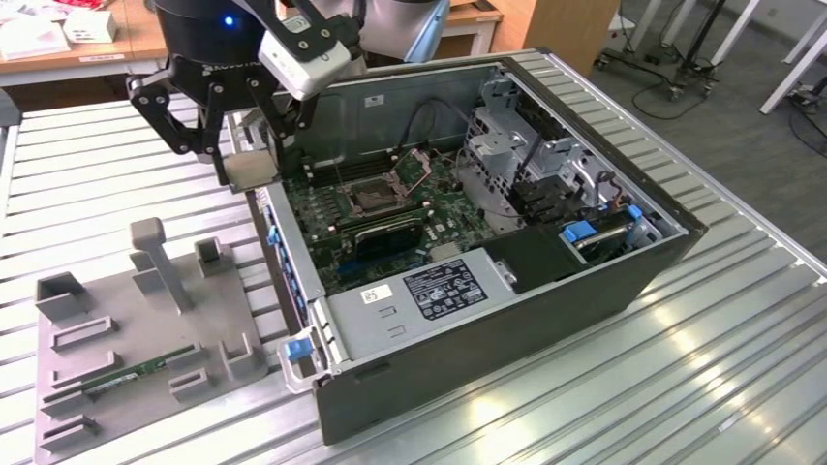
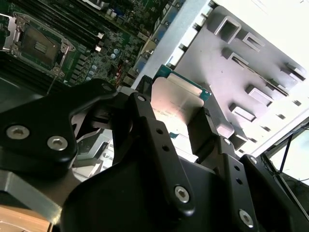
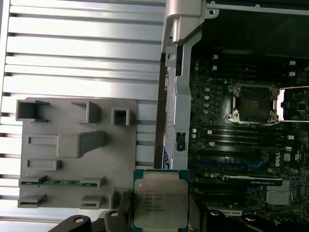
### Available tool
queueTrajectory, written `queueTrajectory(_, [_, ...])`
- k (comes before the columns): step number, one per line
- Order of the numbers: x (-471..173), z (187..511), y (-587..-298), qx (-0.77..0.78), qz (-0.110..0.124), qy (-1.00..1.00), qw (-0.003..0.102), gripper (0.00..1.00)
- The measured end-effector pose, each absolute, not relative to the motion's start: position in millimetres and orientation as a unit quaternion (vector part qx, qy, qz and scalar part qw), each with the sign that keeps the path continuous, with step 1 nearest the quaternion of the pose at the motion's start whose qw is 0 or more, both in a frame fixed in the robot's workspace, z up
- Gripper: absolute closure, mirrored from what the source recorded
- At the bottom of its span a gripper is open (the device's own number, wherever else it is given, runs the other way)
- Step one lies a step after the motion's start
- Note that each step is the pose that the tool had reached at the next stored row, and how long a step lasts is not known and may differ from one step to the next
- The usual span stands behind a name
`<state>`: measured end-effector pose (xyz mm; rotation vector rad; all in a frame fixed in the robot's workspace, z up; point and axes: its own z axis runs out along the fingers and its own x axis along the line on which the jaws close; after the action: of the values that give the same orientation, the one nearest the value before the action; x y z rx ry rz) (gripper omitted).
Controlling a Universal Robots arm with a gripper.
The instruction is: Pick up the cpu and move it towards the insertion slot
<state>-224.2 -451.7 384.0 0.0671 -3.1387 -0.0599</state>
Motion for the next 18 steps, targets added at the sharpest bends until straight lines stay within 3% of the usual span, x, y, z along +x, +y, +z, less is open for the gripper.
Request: queueTrajectory(18, [-219.4,384.3,-451.7,0.021,-0.019,-1.000,0.001,0.45])
